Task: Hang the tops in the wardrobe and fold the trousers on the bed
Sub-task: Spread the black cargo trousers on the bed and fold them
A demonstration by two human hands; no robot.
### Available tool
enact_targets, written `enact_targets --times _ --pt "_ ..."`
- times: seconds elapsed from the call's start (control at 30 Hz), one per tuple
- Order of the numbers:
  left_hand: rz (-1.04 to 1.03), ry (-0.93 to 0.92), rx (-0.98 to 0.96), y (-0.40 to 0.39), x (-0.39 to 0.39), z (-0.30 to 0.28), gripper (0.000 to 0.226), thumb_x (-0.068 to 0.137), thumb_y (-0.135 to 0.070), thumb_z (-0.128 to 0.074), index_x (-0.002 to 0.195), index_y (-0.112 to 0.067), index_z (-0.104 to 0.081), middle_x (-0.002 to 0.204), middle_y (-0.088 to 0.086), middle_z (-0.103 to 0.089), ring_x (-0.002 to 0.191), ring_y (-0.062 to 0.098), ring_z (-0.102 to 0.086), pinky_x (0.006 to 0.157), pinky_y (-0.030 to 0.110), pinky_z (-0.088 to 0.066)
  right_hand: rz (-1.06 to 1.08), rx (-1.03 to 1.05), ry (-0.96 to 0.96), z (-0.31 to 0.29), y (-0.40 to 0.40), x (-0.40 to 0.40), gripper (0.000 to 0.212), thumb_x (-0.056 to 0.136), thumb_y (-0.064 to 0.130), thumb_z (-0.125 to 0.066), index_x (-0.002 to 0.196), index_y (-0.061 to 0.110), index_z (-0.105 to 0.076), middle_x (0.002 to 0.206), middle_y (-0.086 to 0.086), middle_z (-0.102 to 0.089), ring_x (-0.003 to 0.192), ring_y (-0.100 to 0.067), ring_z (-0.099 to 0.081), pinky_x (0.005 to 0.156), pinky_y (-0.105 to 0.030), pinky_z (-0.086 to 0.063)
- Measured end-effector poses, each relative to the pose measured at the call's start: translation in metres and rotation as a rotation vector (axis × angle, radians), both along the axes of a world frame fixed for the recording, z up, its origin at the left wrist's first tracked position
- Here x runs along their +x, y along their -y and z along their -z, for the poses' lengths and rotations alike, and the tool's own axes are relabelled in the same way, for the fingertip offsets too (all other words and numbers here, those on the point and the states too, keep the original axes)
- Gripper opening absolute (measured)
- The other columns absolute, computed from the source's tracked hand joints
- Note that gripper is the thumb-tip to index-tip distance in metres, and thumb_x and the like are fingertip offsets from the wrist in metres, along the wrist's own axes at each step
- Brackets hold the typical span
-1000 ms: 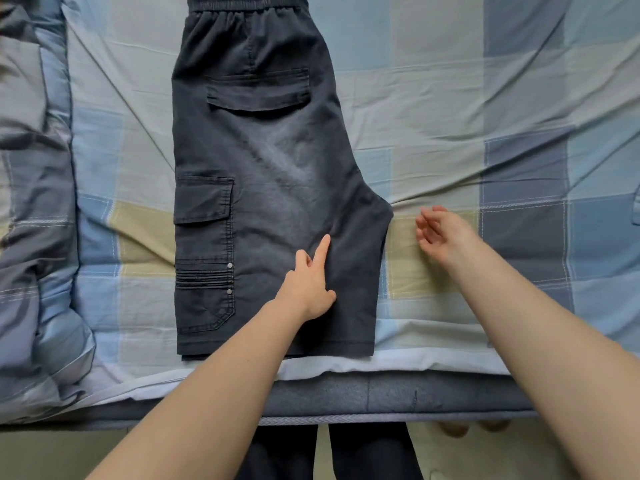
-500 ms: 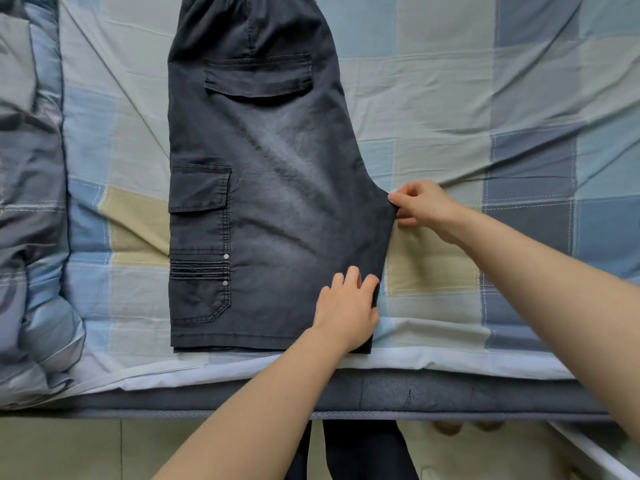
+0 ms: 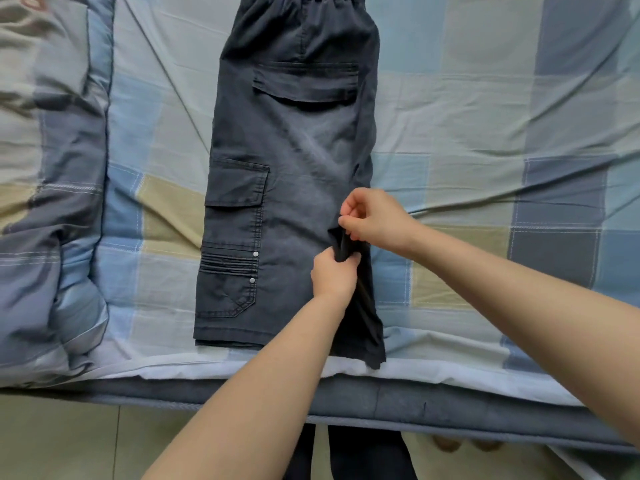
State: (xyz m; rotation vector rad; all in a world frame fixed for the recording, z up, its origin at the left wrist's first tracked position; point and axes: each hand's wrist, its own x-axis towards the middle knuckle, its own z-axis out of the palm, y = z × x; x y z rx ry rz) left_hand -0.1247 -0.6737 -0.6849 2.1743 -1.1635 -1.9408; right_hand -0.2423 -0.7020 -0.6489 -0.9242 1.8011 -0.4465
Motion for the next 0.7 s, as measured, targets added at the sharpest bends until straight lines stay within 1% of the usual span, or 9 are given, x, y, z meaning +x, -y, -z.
enact_targets --times 0.1,0.23,0.3,0.4,0.47,0.5,0.57,0.63,0.7 --pt "0.016 -0.047 0.016 0.012 0.025 0.001 0.017 0.086 -0.023 -0.067 0.086 -0.006 -0.068 0.088 0.014 -0.072 0.088 0.030 -0.068 0.084 0.047 -0.056 0.133 -0.023 -0.014 0.015 0.014 0.010 0.018 0.084 0.006 -0.060 0.073 0.018 -0.054 0.063 0.001 -0.066 0.057 -0.012 -0.063 0.063 -0.026 -0.052" --pt "0.203 -0.061 0.066 0.018 0.055 0.007 0.016 0.082 -0.019 -0.071 0.091 -0.005 -0.072 0.091 0.012 -0.074 0.092 0.029 -0.069 0.084 0.046 -0.057 0.368 -0.045 0.003 0.032 0.028 0.023 0.022 0.087 0.005 -0.058 0.071 0.018 -0.051 0.062 -0.001 -0.066 0.054 -0.008 -0.063 0.062 -0.028 -0.052" --pt "0.280 -0.065 0.111 0.015 0.070 0.011 0.019 0.083 -0.020 -0.072 0.094 -0.004 -0.073 0.095 0.010 -0.074 0.093 0.027 -0.069 0.085 0.044 -0.057 0.317 -0.051 -0.018 0.037 0.032 0.029 0.021 0.085 0.006 -0.059 0.071 0.020 -0.052 0.065 0.000 -0.067 0.062 -0.012 -0.066 0.069 -0.030 -0.053" --pt "0.392 -0.068 0.182 0.008 0.092 0.015 0.025 0.085 -0.022 -0.072 0.093 0.001 -0.071 0.094 0.012 -0.074 0.092 0.026 -0.070 0.086 0.043 -0.057 0.054 -0.041 -0.101 0.037 0.026 0.034 0.010 0.083 0.009 -0.059 0.082 0.019 -0.058 0.081 0.002 -0.069 0.081 -0.016 -0.065 0.078 -0.026 -0.048" --pt "0.481 -0.072 0.232 0.003 0.103 0.015 0.029 0.085 -0.024 -0.071 0.091 0.005 -0.069 0.093 0.013 -0.074 0.091 0.027 -0.070 0.088 0.043 -0.056 -0.139 -0.141 -0.127 0.032 0.015 0.032 0.018 0.081 0.001 -0.054 0.091 0.014 -0.061 0.089 -0.001 -0.067 0.086 -0.020 -0.063 0.077 -0.022 -0.044" --pt "0.533 -0.070 0.265 0.000 0.108 0.014 0.030 0.086 -0.024 -0.071 0.087 0.006 -0.067 0.089 0.012 -0.073 0.085 0.026 -0.069 0.087 0.042 -0.056 -0.275 -0.210 -0.166 0.027 0.008 0.030 0.024 0.078 -0.004 -0.051 0.094 0.010 -0.063 0.093 -0.003 -0.066 0.090 -0.023 -0.062 0.079 -0.023 -0.044" --pt "0.677 -0.095 0.348 0.000 0.120 0.008 0.029 0.086 -0.026 -0.070 0.076 -0.001 -0.059 0.077 0.010 -0.064 0.068 0.019 -0.064 0.077 0.042 -0.055 -0.604 -0.348 -0.320 0.020 -0.008 0.023 0.038 0.073 -0.009 -0.044 0.102 0.005 -0.065 0.106 -0.010 -0.065 0.102 -0.031 -0.060 0.087 -0.036 -0.049" --pt "1.008 -0.159 0.419 0.009 0.135 -0.005 0.024 0.087 -0.033 -0.067 0.080 -0.010 -0.064 0.079 0.007 -0.066 0.069 0.015 -0.067 0.078 0.037 -0.054 -0.947 -0.448 -0.533 0.021 -0.026 0.011 0.051 0.070 -0.008 -0.042 0.115 0.002 -0.065 0.124 -0.018 -0.061 0.120 -0.037 -0.056 0.098 -0.046 -0.049" --pt "1.472 -0.183 0.203 0.037 0.155 -0.016 0.024 0.089 -0.037 -0.061 0.098 -0.018 -0.071 0.097 0.001 -0.073 0.088 0.016 -0.068 0.084 0.031 -0.053 -1.181 -0.464 -0.690 0.025 -0.043 -0.002 0.059 0.075 -0.005 -0.050 0.132 0.005 -0.056 0.142 -0.019 -0.048 0.133 -0.035 -0.044 0.107 -0.048 -0.039"
